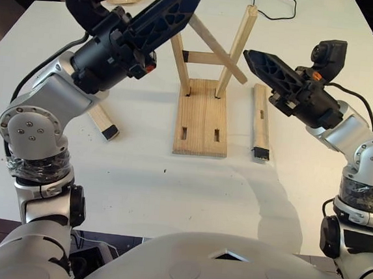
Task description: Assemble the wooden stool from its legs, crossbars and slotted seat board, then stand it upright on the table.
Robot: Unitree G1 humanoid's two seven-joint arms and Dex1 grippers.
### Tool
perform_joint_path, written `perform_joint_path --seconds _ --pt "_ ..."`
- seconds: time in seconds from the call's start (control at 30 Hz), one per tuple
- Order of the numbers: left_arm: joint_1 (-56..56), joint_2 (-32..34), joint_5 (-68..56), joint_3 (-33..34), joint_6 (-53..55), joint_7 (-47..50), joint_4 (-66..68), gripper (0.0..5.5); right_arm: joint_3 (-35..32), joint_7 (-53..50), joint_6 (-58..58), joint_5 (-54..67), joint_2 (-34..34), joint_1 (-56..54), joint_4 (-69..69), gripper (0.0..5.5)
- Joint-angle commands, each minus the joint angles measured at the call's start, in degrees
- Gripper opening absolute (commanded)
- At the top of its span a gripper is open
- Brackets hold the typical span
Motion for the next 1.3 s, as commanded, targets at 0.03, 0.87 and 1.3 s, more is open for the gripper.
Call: perform_joint_path --seconds 0.03,0.87,1.3 --pt "5.3 3.5 13.8 5.0 -6.5 -2.8 4.3 1.29 0.0 -1.0 -4.5 -6.6 2.9 -0.9 0.9 2.65" --pt "14.0 17.5 54.2 9.2 -38.5 -29.1 43.3 1.29 12.3 5.0 -21.6 -47.4 8.3 1.5 2.0 2.65" --pt "7.8 19.4 60.9 8.3 -44.5 -30.6 59.4 1.29 11.2 5.6 -22.5 -50.4 10.1 2.3 4.1 2.65"
